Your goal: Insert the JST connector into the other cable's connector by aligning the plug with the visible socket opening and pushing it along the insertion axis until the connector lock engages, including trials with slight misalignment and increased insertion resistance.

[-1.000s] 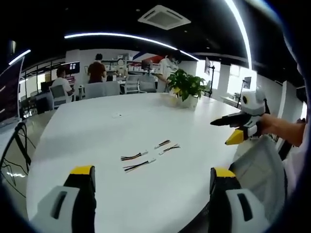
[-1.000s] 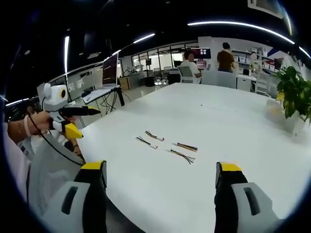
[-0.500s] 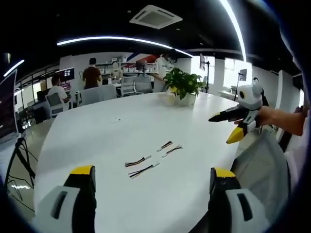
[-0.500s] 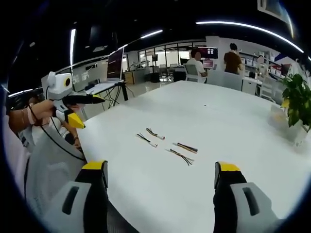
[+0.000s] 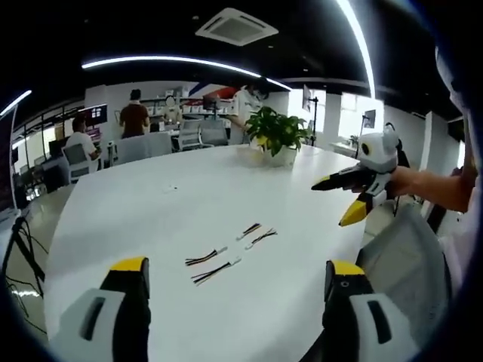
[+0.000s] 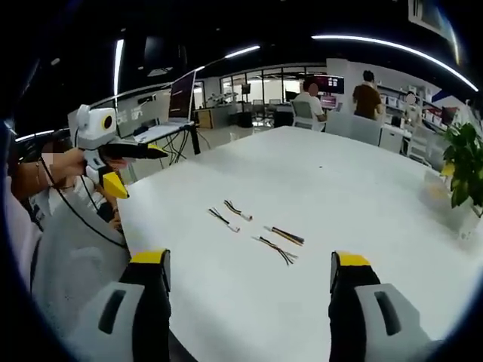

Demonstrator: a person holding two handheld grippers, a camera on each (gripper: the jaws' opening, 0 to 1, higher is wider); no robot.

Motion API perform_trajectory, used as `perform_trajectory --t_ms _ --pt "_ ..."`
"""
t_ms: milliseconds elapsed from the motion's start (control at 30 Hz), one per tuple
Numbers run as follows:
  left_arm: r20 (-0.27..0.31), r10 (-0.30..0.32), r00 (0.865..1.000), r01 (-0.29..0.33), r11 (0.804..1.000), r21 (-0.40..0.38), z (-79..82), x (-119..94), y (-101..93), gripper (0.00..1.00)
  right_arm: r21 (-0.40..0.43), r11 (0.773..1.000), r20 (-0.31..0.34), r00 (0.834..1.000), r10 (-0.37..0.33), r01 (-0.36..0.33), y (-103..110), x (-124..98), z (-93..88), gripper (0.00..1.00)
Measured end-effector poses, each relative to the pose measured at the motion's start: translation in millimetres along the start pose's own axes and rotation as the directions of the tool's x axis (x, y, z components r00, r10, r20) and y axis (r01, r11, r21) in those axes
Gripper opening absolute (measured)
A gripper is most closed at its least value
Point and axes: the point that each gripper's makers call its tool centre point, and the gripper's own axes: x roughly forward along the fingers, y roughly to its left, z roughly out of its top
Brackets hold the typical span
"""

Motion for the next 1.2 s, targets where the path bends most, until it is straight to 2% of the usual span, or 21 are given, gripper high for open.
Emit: perform_trajectory --t_ms 333,667,967,1200 --pt "0.009 -0.035 0.999 0.035 0.999 0.016 9.3 14.3 -1.7 0.94 -0.020 1.000 0.013 1.000 0.014 -0.013 -3.5 6.9 6.3 0.83" --pt "-0.017 -0.069 0.998 0.069 0.996 0.052 13.6 26.3 -0.4 0.94 -0.027 1.000 0.004 1.000 0.010 -0.010 -17.2 12.0 8.7 0.83" --pt "-0.022 -0.079 0.997 0.081 0.994 0.078 16.3 35.7 5.8 0.93 -0.061 0.998 -0.017 1.000 0.014 -0.015 -27.2 22.0 9.2 0.81" --pt "-0.033 -0.077 0.996 0.080 0.993 0.091 17.4 40.9 13.6 0.92 -0.050 0.998 -0.031 0.999 0.029 -0.031 -31.9 29.9 7.0 0.81"
